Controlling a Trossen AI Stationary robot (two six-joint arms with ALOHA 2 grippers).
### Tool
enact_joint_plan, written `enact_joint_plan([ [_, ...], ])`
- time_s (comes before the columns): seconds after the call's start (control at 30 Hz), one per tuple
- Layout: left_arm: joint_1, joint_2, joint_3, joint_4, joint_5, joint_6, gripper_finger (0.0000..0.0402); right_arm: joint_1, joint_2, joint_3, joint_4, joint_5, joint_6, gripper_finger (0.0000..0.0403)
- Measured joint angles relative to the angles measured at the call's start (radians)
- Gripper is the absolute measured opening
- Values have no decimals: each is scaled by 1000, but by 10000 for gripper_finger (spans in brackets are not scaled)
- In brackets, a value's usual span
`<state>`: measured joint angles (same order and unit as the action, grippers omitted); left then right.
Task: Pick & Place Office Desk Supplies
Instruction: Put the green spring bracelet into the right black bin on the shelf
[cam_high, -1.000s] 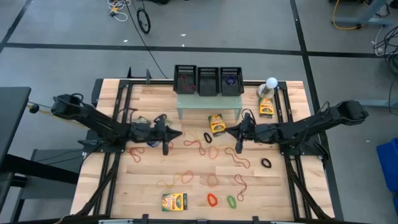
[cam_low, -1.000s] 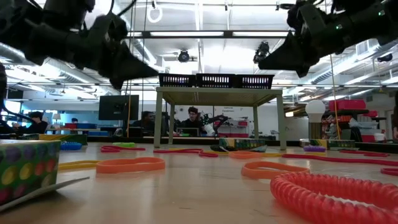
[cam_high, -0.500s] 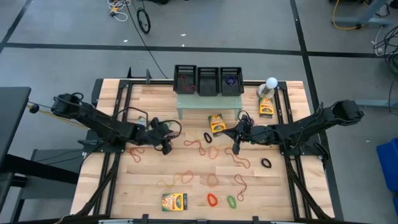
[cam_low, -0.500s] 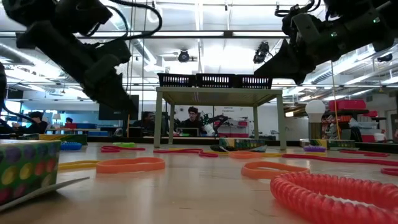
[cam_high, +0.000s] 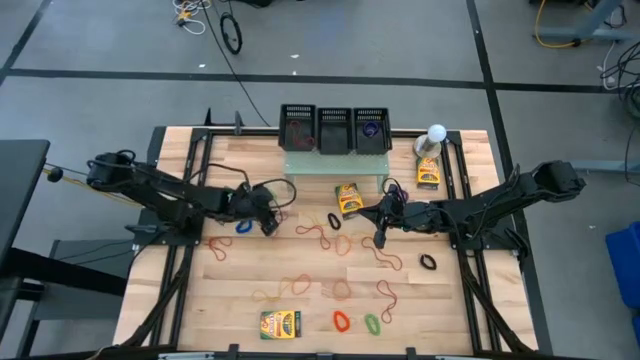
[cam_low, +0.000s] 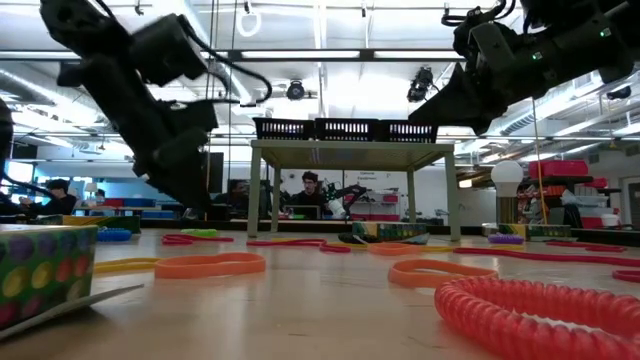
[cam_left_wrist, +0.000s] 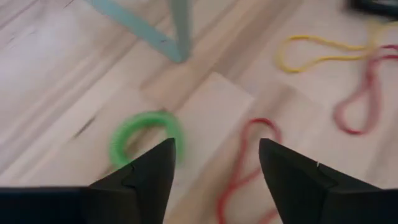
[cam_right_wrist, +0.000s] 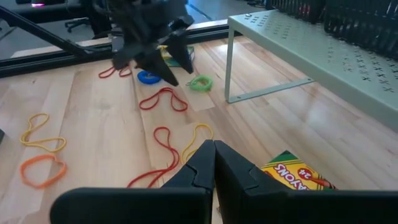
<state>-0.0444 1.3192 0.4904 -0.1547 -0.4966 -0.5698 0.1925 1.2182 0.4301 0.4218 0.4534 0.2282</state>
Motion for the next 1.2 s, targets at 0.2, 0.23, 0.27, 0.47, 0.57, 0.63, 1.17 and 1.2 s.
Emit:
enact_joint_plan([
  [0.2,76,101,0,47,-1,64,240,0,0,0,0,0,-8,11],
  [0.23,87,121,0,52,-3,71,234,0,0,0,0,0,-8,11],
  [0.27,97,142,0,63,-4,72,229,0,0,0,0,0,-8,11],
  [0.47,122,209,3,136,-10,87,165,0,0,0,0,0,-8,11],
  [0.57,120,204,3,140,1,112,110,0,0,0,0,0,-8,11],
  [0.63,112,197,3,139,7,129,70,0,0,0,0,0,-8,11],
  [1.17,-139,115,-2,311,4,222,17,0,0,0,0,0,-8,11],
  [1.2,-154,116,-2,334,4,222,17,0,0,0,0,0,-8,11],
])
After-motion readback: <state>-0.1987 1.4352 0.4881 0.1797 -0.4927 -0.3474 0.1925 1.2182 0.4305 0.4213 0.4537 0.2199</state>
